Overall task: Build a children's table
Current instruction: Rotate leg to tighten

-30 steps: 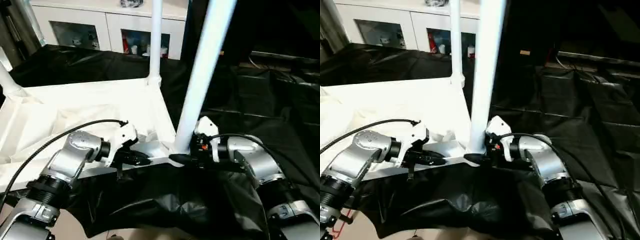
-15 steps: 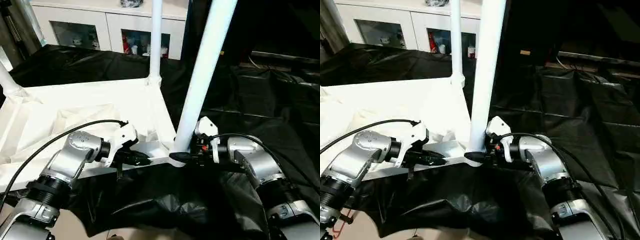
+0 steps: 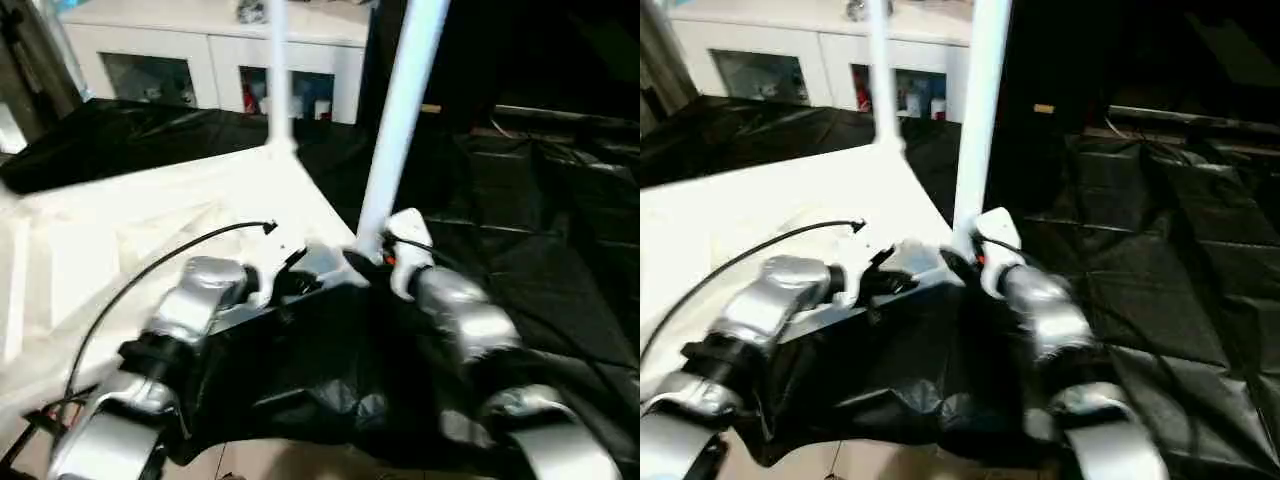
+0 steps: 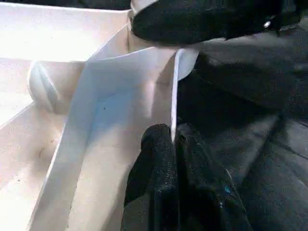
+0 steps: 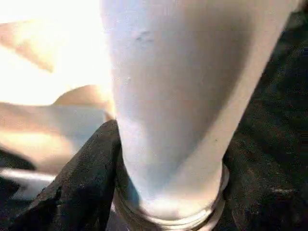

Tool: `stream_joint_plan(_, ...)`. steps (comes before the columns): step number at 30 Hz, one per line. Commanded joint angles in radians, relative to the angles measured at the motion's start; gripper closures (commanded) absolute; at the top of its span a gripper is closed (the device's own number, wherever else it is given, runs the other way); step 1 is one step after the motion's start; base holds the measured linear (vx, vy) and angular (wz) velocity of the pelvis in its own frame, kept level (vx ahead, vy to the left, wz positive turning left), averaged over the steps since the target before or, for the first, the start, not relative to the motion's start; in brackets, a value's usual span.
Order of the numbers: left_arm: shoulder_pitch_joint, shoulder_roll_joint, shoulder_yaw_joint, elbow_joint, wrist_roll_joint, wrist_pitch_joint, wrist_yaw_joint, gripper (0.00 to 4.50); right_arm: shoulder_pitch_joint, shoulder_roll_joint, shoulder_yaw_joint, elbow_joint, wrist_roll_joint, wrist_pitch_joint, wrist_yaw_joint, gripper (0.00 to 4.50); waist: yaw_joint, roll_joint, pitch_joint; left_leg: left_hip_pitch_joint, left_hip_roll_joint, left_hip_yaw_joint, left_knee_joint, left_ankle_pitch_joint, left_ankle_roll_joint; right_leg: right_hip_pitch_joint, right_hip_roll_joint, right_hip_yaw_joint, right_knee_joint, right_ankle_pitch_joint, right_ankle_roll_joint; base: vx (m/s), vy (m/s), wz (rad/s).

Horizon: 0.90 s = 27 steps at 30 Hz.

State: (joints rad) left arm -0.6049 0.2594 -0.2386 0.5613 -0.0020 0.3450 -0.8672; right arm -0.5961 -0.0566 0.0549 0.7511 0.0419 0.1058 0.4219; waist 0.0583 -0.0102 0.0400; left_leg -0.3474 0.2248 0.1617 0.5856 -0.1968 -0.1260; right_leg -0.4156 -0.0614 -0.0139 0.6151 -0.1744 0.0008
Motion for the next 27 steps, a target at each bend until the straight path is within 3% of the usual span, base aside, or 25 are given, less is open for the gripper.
stream_joint_plan(1, -0.033, -0.064, 0.000, -0.016, -0.028, -0.014, 0.027, 4.50, 0.016, 0.061, 0.083, 0.048, -0.048, 0.008, 0.009, 1.80, 0.000, 0.002, -0.051, -0.006, -0.017, 0.014, -0.072, -0.217, -0.011, 0.047, -0.044, 0.019, -0.084, -0.330, -0.153, 0.000, 0.000, 0.00)
stream_joint_plan(2, -0.029, -0.063, -0.005, -0.021, -0.028, -0.014, 0.017, 4.50, 0.018, 0.066, 0.084, 0.035, -0.031, -0.004, 0.060, 1.80, -0.001, 0.000, -0.052, -0.007, -0.016, 0.015, -0.072, -0.220, -0.005, 0.048, -0.041, 0.019, -0.084, -0.314, -0.154, 0.000, 0.000, 0.00)
stream_joint_plan(5, -0.022, -0.053, -0.007, -0.023, -0.027, -0.027, -0.009, 4.50, 0.025, 0.060, 0.070, -0.004, 0.018, 0.003, 0.191, 1.11, -0.001, 0.000, -0.053, -0.008, -0.015, 0.015, -0.072, -0.219, 0.009, 0.050, -0.041, 0.019, -0.081, -0.277, -0.167, 0.000, 0.000, 0.00)
stream_joint_plan(7, -0.016, -0.040, -0.008, -0.027, -0.029, -0.042, -0.031, 4.50, 0.030, 0.040, 0.073, -0.025, 0.028, 0.009, 0.246, 1.02, 0.000, 0.000, -0.054, -0.009, -0.014, 0.015, -0.071, -0.213, 0.018, 0.052, -0.041, 0.019, -0.080, -0.255, -0.177, 0.000, 0.000, 0.00)
stream_joint_plan(8, -0.010, -0.029, -0.010, -0.033, -0.033, -0.047, -0.053, 4.50, 0.032, 0.015, 0.089, -0.033, 0.022, 0.001, 0.282, 0.76, 0.001, -0.001, -0.054, -0.009, -0.014, 0.016, -0.070, -0.199, 0.023, 0.054, -0.042, 0.019, -0.079, -0.237, -0.184, 0.000, 0.000, 0.00)
stream_joint_plan(12, 0.017, 0.021, -0.025, -0.067, -0.049, -0.073, -0.151, 4.50, 0.047, -0.089, 0.141, -0.071, 0.008, -0.047, 0.412, 0.55, 0.003, 0.003, -0.056, -0.009, -0.013, 0.017, -0.069, -0.178, 0.034, 0.056, -0.042, 0.017, -0.075, -0.191, -0.205, 0.000, 0.000, 0.00)
stream_joint_plan(18, 0.054, 0.088, -0.046, -0.110, -0.059, -0.101, -0.271, 4.50, 0.057, -0.180, 0.133, -0.121, 0.024, -0.031, 0.562, 0.55, 0.001, 0.005, -0.055, -0.005, -0.009, 0.018, -0.070, -0.196, 0.043, 0.054, -0.040, 0.017, -0.075, -0.188, -0.222, 0.000, 0.000, 0.00)
stream_joint_plan(23, 0.076, 0.137, -0.053, -0.141, -0.073, -0.123, -0.368, 4.50, 0.086, -0.252, 0.161, -0.197, 0.045, -0.016, 0.705, 0.55, 0.008, 0.001, -0.057, -0.006, -0.006, 0.019, -0.068, -0.170, 0.057, 0.058, -0.040, 0.017, -0.066, -0.127, -0.239, 0.000, 0.000, 0.00)
stream_joint_plan(27, 0.089, 0.174, -0.061, -0.153, -0.073, -0.134, -0.418, 4.50, 0.091, -0.278, 0.175, -0.214, 0.059, 0.005, 0.760, 0.55, 0.008, -0.003, -0.054, -0.006, -0.007, 0.019, -0.069, -0.184, 0.052, 0.055, -0.041, 0.017, -0.069, -0.163, -0.235, 0.000, 0.000, 0.00)
